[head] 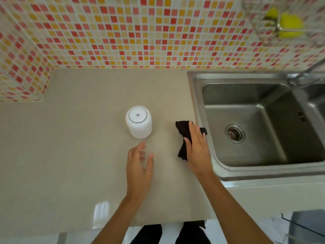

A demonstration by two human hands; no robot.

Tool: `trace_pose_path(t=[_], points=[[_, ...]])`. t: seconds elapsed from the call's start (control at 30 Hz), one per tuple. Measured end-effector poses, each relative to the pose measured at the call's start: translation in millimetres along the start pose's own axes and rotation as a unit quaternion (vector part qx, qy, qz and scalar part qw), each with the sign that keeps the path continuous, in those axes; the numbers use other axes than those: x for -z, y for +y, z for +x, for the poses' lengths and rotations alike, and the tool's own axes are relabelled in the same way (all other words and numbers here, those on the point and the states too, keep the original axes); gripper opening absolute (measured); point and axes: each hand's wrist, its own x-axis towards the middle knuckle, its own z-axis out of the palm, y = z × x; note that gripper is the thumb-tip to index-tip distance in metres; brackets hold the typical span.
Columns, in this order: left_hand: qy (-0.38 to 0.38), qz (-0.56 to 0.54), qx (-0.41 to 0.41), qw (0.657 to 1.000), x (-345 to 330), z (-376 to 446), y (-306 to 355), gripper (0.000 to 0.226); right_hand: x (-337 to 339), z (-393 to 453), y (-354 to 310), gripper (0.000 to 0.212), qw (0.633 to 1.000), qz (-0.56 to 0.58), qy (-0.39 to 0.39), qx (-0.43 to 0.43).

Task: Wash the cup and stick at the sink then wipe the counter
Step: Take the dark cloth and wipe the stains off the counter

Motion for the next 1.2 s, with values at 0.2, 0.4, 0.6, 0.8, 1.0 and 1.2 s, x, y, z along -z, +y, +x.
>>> trace_pose_path(t=[0.2, 0.4, 0.6, 0.8, 1.0, 1.2], points=[[-0.177, -0.067, 0.06, 0.98, -64, 59, 88, 0.052, 46, 0, -18, 0.075, 0.995, 0.095, -0.02, -0.024], [-0.286, 0.0, -0.028, 0.958, -98, 100, 149, 0.011, 105, 8, -3, 0.079, 0.991, 0.134, -0.004, -0.011], [-0.382, 0.128, -0.203, 0.892, -141, 91, 202, 0.015, 165, 47, 71, 0.059, 0.992, 0.116, -0.013, 0.045], [-0.305, 0.135, -0.237, 0.912, -187, 79, 256, 0.014, 241, 94, 133, 0.023, 0.995, 0.063, -0.062, 0.048], [-0.261, 0.177, -0.221, 0.923, -228, 73, 298, 0.021, 344, 123, 170, 0.017, 0.981, 0.166, -0.083, 0.052], [-0.168, 0.121, -0.295, 0.933, -253, 77, 378, 0.019, 442, 165, 162, 0.018, 0.952, 0.29, -0.059, 0.078]])
